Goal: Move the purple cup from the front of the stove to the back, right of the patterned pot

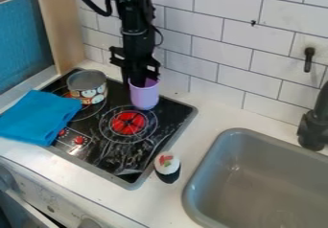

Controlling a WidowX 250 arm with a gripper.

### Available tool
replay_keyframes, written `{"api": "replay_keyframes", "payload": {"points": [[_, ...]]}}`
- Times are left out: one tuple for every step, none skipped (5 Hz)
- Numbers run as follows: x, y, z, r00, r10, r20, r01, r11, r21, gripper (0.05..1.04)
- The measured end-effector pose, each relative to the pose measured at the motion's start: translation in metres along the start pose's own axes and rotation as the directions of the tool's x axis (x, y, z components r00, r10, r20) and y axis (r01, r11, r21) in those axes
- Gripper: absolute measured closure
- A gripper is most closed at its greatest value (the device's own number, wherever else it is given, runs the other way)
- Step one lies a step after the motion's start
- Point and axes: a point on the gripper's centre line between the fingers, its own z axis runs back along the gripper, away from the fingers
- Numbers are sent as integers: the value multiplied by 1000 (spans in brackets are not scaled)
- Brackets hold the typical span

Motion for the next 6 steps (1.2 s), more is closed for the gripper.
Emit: {"api": "replay_keyframes", "payload": {"points": [[4,0,-1,1000,1,0,-1,1000,-4,960],[-2,0,-5,1000,21,-19,-21,1000,2,729],[-21,-3,0,999,39,-33,-38,999,15,482],[-35,-4,32,996,68,52,-70,996,49,156],[-46,-5,53,992,73,103,-80,995,59,77],[-63,-8,78,988,60,146,-72,994,76,81]]}}
